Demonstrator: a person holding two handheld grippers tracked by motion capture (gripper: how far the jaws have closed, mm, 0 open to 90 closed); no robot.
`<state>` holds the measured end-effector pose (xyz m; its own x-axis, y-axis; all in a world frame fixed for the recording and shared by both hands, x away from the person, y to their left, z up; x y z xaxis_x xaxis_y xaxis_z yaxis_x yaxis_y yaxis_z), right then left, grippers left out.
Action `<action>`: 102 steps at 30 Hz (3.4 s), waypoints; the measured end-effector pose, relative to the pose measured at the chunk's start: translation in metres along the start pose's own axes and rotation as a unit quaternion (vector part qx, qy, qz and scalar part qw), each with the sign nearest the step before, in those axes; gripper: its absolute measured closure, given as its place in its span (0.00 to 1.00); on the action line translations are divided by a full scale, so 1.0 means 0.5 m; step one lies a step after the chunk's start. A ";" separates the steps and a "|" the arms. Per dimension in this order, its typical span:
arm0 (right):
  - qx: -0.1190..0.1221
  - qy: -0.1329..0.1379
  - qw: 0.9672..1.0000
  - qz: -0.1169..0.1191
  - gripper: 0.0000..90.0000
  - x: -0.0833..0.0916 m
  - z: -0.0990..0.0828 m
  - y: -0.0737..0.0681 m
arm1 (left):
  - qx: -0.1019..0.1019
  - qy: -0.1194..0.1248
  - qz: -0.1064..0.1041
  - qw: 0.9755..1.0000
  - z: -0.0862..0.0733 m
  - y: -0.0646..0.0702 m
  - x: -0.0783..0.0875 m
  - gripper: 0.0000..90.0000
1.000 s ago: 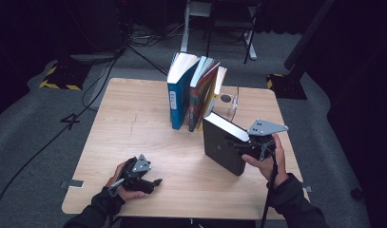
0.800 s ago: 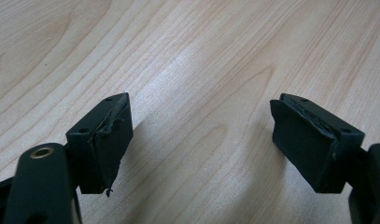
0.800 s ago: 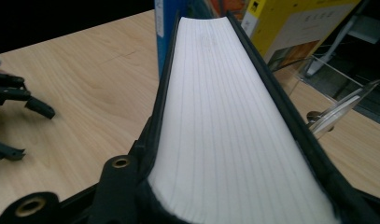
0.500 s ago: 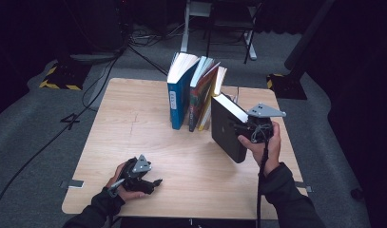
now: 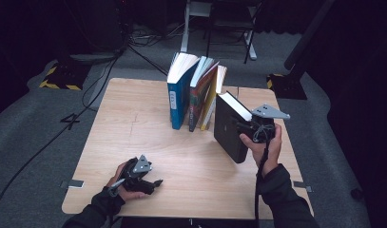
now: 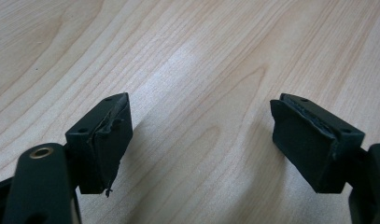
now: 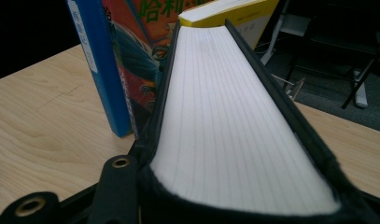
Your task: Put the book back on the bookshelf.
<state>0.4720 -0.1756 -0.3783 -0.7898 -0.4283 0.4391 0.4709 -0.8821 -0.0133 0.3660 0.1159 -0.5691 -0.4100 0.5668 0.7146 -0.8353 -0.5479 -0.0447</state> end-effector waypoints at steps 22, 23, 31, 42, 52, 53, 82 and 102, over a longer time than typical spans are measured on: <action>-0.038 0.018 0.999 0.005 0.60 -0.014 -0.005 -0.028 | 0.000 0.000 0.002 1.000 0.000 0.001 0.000 0.23; -0.034 0.016 0.999 0.004 0.60 -0.010 -0.008 -0.028 | 0.001 0.000 0.002 1.000 0.000 0.001 0.000 0.23; -0.041 0.028 0.999 -0.015 0.60 0.007 -0.008 0.005 | -0.001 0.000 0.000 1.000 0.001 0.001 -0.001 0.23; -0.056 0.035 0.997 -0.036 0.60 -0.018 0.032 0.033 | 0.000 -0.001 0.000 1.000 0.001 0.001 -0.001 0.23; -0.070 0.039 0.995 -0.064 0.60 -0.060 0.068 0.042 | 0.000 -0.001 0.000 1.000 0.001 0.001 -0.001 0.23; -0.077 0.041 0.994 -0.068 0.60 -0.065 0.070 0.043 | -0.001 -0.001 0.000 1.000 0.001 0.001 -0.001 0.23; -0.113 0.065 0.979 -0.154 0.59 -0.227 0.105 0.094 | -0.008 0.001 -0.007 1.000 0.002 0.005 -0.001 0.23; -0.086 0.127 0.981 -0.123 0.59 -0.266 0.088 0.127 | -0.006 0.001 -0.004 1.000 0.001 0.007 0.000 0.24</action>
<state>0.6242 -0.1660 -0.3983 -0.9538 -0.2136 0.2111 0.1975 -0.9757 -0.0949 0.3630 0.1137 -0.5689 -0.4046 0.5725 0.7131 -0.8428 -0.5361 -0.0478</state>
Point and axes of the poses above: each handheld gripper's, and its own axes: x roughly backward along the jaws, z roughly out of its top, y roughly to its right, the point moved 9 cm from there along -x, roughly forward along the jaws, and after that the axes turned 5 degrees about -x, right-handed, at the moved point
